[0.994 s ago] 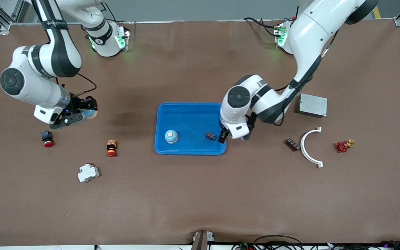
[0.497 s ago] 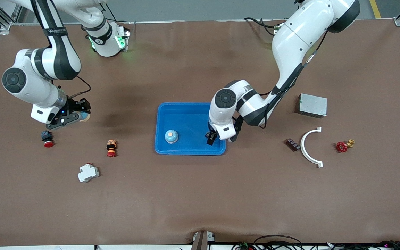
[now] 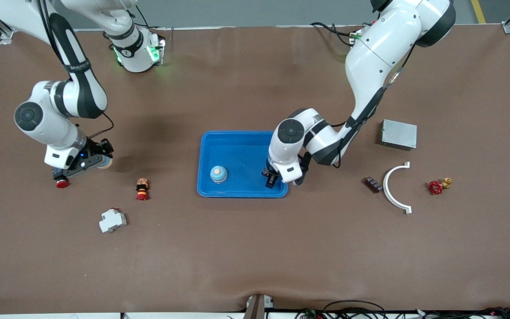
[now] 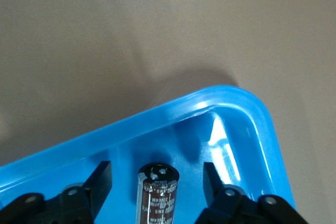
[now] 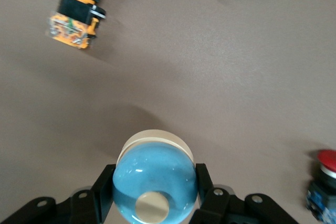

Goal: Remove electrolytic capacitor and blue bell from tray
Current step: 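Place the bell near the red button while the left gripper carries the capacitor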

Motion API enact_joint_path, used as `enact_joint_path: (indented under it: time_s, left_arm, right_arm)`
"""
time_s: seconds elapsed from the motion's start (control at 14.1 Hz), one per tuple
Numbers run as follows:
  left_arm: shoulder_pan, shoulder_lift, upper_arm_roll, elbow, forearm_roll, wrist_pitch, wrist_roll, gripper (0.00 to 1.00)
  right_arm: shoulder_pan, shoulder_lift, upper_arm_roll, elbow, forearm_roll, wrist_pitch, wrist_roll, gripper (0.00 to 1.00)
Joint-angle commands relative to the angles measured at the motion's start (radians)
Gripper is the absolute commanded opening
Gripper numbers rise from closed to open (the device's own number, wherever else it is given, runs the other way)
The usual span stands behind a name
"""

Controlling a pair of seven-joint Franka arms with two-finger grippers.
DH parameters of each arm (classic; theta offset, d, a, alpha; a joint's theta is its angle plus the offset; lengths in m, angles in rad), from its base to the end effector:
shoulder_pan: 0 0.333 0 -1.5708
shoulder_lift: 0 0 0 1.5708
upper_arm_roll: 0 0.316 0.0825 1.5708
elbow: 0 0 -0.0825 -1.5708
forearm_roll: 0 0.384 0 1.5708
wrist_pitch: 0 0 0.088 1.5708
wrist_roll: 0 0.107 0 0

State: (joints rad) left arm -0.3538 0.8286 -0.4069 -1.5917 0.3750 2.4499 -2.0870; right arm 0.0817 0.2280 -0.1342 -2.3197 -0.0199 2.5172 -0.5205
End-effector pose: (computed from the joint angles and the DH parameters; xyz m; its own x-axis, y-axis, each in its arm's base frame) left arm 0.5378 -0.4544 0.1840 0.3796 0.9215 -0.0824 0.9239 -0.3729 0.0864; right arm 0.5192 -0.0281 0.2415 0.8829 0.4673 -0.0458 0.4686 -0.8832 0.0214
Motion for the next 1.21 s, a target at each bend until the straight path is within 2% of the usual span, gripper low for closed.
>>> enact_joint_path:
  time_s: [0.0, 0.14, 0.21, 0.43, 0.64, 0.71, 0.78, 0.85, 0.92, 1.14]
  left_arm:
    - [-0.019, 0.017, 0.007, 0.019, 0.005, 0.017, -0.004, 0.71]
    - [-0.042, 0.017, 0.007, 0.015, 0.004, 0.015, 0.001, 0.58]
    - [-0.040, 0.015, 0.007, 0.015, 0.005, 0.015, 0.001, 0.46]
    - [-0.042, 0.003, 0.007, 0.016, 0.005, 0.012, -0.004, 0.00]
    - [-0.036, -0.037, 0.004, 0.015, 0.007, -0.018, 0.001, 0.00]
    - [-0.031, -0.054, 0.000, 0.018, 0.007, -0.037, 0.001, 0.00]
    - [-0.027, -0.074, -0.001, 0.018, 0.007, -0.052, 0.010, 0.00]
    - [-0.022, -0.097, -0.003, 0.019, 0.005, -0.077, 0.019, 0.00]
    - [-0.021, -0.118, -0.003, 0.016, 0.005, -0.101, 0.031, 0.00]
    - [-0.017, -0.180, -0.004, 0.015, 0.002, -0.136, 0.048, 0.00]
  right_arm:
    - [-0.022, 0.059, 0.019, 0.000, -0.015, 0.066, -0.009, 0.16]
    - [-0.023, 0.100, 0.021, 0.002, -0.014, 0.109, -0.009, 0.16]
    - [-0.023, 0.112, 0.021, 0.002, -0.014, 0.124, -0.009, 0.16]
    - [-0.025, 0.137, 0.021, 0.006, -0.012, 0.147, -0.007, 0.17]
    - [-0.023, 0.143, 0.021, 0.006, -0.012, 0.156, -0.007, 0.21]
    - [-0.022, 0.143, 0.021, 0.006, -0.012, 0.155, -0.007, 0.39]
    - [-0.022, 0.140, 0.021, 0.006, -0.012, 0.150, -0.007, 0.71]
    - [-0.022, 0.137, 0.021, 0.006, -0.012, 0.143, -0.006, 0.93]
    - [-0.022, 0.134, 0.021, 0.006, -0.012, 0.137, -0.003, 1.00]
    - [-0.016, 0.107, 0.022, 0.009, -0.009, 0.074, 0.002, 1.00]
